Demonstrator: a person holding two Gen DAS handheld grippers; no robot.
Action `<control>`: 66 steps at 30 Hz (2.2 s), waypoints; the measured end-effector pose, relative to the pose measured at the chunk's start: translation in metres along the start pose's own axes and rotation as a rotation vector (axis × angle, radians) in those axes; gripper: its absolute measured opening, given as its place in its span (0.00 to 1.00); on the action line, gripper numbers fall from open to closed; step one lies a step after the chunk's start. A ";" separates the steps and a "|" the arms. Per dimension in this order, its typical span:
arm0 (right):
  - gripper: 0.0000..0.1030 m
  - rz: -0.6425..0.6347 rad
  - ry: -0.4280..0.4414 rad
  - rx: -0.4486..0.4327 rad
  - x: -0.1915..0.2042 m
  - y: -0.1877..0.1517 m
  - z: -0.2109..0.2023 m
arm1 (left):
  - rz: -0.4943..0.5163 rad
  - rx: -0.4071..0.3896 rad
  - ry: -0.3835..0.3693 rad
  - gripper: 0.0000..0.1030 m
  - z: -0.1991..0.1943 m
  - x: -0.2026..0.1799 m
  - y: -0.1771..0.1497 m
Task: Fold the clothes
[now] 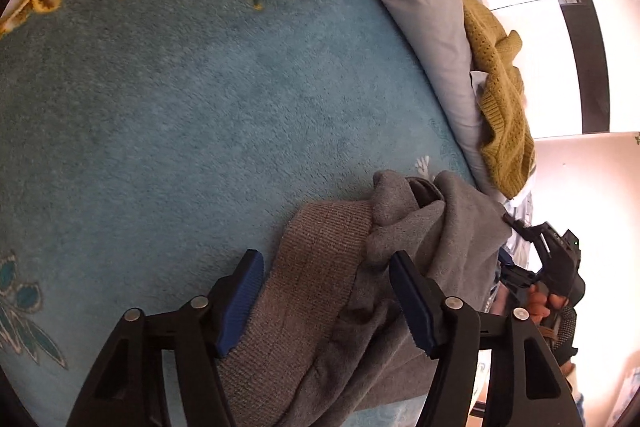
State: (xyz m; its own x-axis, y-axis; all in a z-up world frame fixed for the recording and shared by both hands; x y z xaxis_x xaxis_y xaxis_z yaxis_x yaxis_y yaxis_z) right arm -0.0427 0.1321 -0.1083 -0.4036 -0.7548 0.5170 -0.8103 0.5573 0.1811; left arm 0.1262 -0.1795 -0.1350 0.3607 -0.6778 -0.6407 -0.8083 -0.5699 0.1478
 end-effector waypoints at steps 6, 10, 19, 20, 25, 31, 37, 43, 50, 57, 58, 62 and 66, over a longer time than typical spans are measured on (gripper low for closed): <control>0.05 -0.048 0.083 -0.036 0.006 -0.004 -0.042 | 0.056 -0.079 -0.031 0.35 -0.023 -0.038 0.003; 0.05 -0.087 0.143 -0.127 -0.002 0.004 -0.106 | 0.094 -0.132 -0.051 0.27 -0.038 -0.064 0.005; 0.04 -0.176 0.256 -0.386 -0.037 -0.004 -0.283 | 0.246 -0.278 -0.188 0.26 -0.109 -0.140 0.005; 0.04 -0.187 0.257 -0.403 -0.047 -0.013 -0.296 | 0.260 -0.282 -0.191 0.26 -0.113 -0.142 0.004; 0.04 -0.220 0.197 -0.351 -0.119 -0.072 -0.304 | 0.304 -0.227 -0.177 0.27 -0.112 -0.116 -0.037; 0.04 -0.051 0.116 -0.192 -0.202 -0.119 -0.244 | 0.248 -0.163 -0.086 0.27 -0.086 -0.066 -0.088; 0.05 -0.109 0.051 -0.115 -0.217 -0.137 -0.236 | 0.213 -0.096 -0.037 0.27 -0.073 -0.028 -0.122; 0.19 -0.242 0.010 -0.144 -0.198 -0.125 -0.255 | 0.239 -0.067 -0.081 0.43 -0.078 -0.039 -0.118; 0.42 -0.402 -0.014 -0.241 -0.149 -0.079 -0.268 | 0.250 -0.134 -0.046 0.61 -0.083 -0.037 -0.059; 0.43 -0.443 -0.054 -0.158 -0.103 -0.011 -0.175 | 0.223 -0.016 0.036 0.62 -0.012 -0.032 -0.026; 0.43 -0.446 -0.067 -0.145 -0.099 -0.002 -0.160 | 0.224 0.003 0.039 0.62 -0.004 -0.034 -0.026; 0.47 -0.491 -0.163 -0.116 -0.094 0.032 -0.106 | 0.240 0.055 0.030 0.62 0.018 -0.043 -0.031; 0.51 -0.536 -0.222 -0.081 -0.094 0.050 -0.072 | 0.257 0.089 0.009 0.61 0.031 -0.052 -0.036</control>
State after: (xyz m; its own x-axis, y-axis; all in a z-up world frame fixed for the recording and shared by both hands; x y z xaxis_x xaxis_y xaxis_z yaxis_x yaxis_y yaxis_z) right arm -0.0151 0.2555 -0.0876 -0.0325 -0.9882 0.1497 -0.8946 0.0956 0.4365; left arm 0.1223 -0.1092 -0.1308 0.1422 -0.7990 -0.5843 -0.9115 -0.3359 0.2373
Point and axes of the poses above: each gripper's, at about its wrist camera, not at the fingertips, and z roughly the way its jaws point, x to its left, y to its top, the point moved 10 cm from there along z, roughly the way its jaws point, and after that the axes turned 7 degrees about -x, right-handed, at the moved point
